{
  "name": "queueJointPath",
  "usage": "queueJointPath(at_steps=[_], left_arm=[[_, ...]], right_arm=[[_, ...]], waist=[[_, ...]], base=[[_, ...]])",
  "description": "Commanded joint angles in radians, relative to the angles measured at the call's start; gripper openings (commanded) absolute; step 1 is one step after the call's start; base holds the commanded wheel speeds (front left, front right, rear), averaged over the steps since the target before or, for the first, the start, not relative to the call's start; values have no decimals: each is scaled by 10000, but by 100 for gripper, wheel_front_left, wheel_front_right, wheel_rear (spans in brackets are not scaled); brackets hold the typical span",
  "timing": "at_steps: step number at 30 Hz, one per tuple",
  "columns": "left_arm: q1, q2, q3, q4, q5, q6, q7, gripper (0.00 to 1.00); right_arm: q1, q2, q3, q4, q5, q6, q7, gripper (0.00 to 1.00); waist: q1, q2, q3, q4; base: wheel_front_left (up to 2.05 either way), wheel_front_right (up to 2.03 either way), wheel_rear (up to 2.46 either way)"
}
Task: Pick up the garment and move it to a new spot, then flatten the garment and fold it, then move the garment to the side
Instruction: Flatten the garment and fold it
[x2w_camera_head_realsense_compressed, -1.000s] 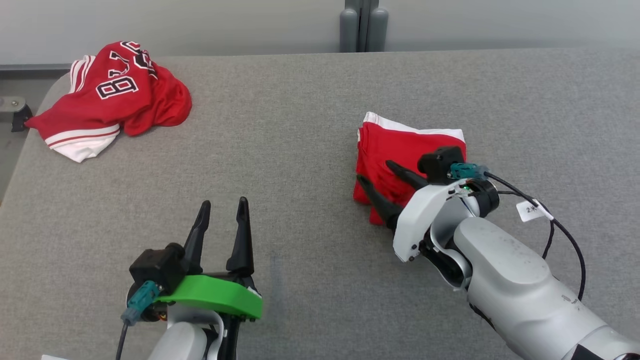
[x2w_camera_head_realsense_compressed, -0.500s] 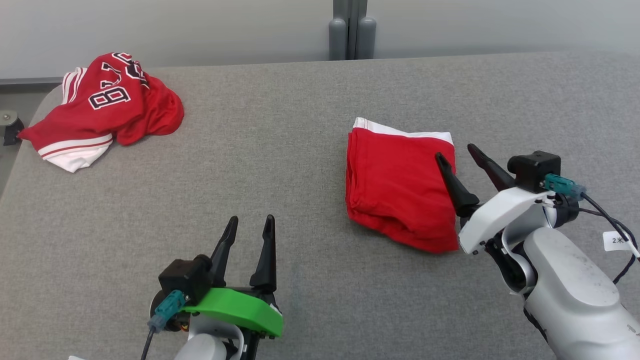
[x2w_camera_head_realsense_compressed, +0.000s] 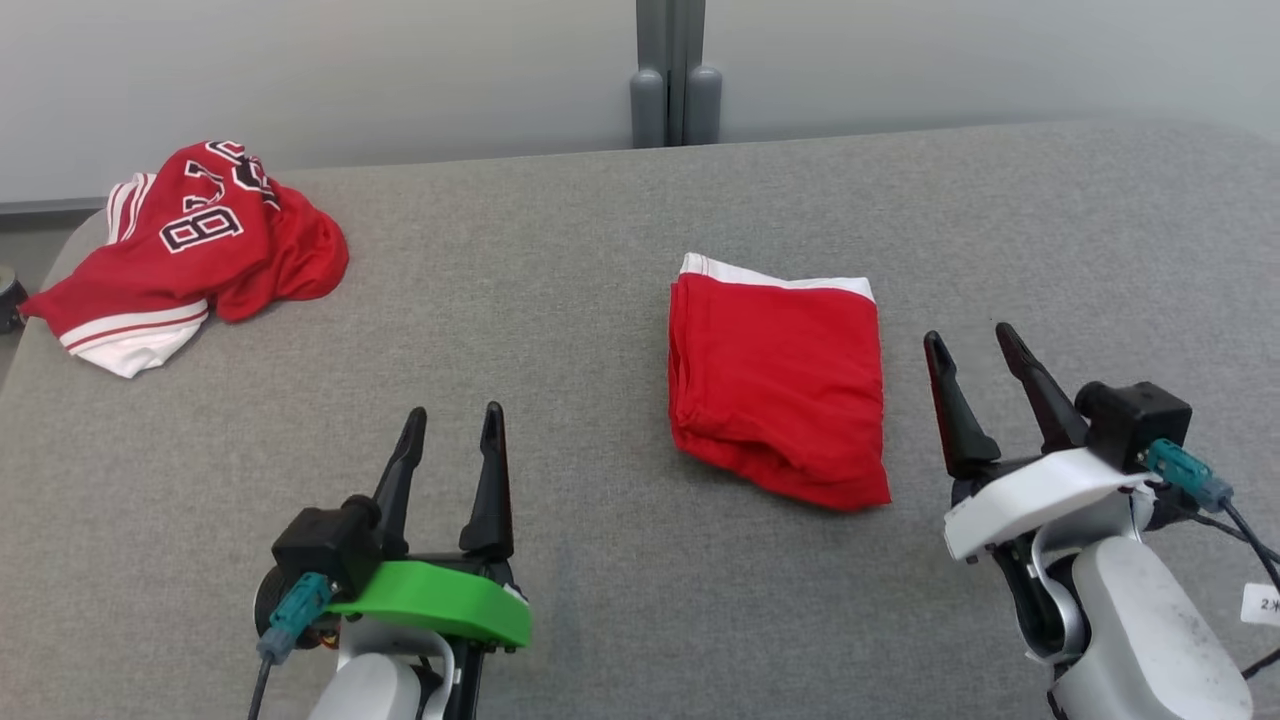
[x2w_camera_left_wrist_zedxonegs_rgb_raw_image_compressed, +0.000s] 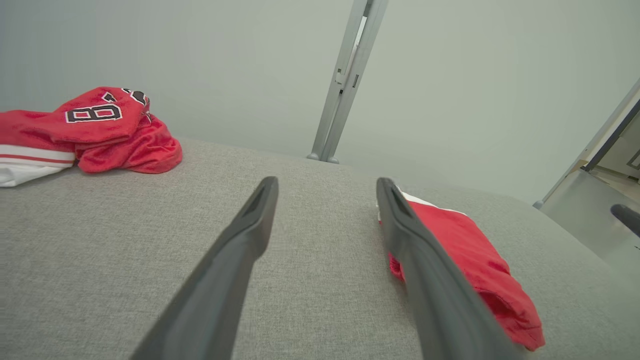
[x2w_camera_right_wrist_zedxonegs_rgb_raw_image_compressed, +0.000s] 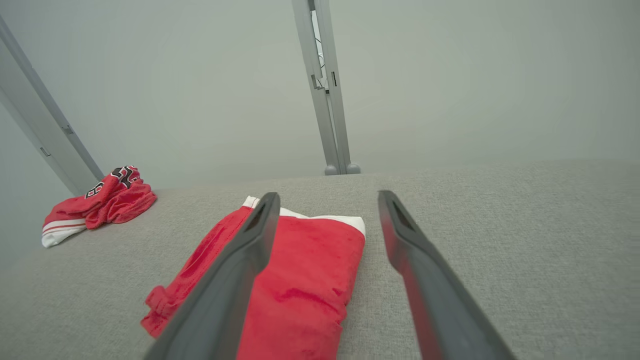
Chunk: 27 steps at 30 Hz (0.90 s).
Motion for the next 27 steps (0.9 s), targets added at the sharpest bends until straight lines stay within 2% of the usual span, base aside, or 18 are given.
queueJointPath(at_steps=[1, 6, 12, 27], left_arm=[[289, -44, 155, -43, 257, -10, 2, 100], [678, -149, 731, -105, 612, -94, 0, 100], [1068, -270, 1282, -60, 833, -239, -1, 100], [1082, -454, 1746, 404, 1129, -514, -2, 100]], right_arm=[[344, 155, -155, -245, -216, -10, -57, 100], [1205, 628, -601, -952, -672, -10, -85, 100], [1817, 908, -911, -1384, -863, -10, 55, 100], [2015, 1028, -1059, -1480, -1417, -10, 292, 100]], waist=[[0, 0, -142, -142], [0, 0, -301, -288], [0, 0, -376, -331], [0, 0, -350, -302]], base=[[0, 0, 0], [0, 0, 0], [0, 0, 0], [0, 0, 0]])
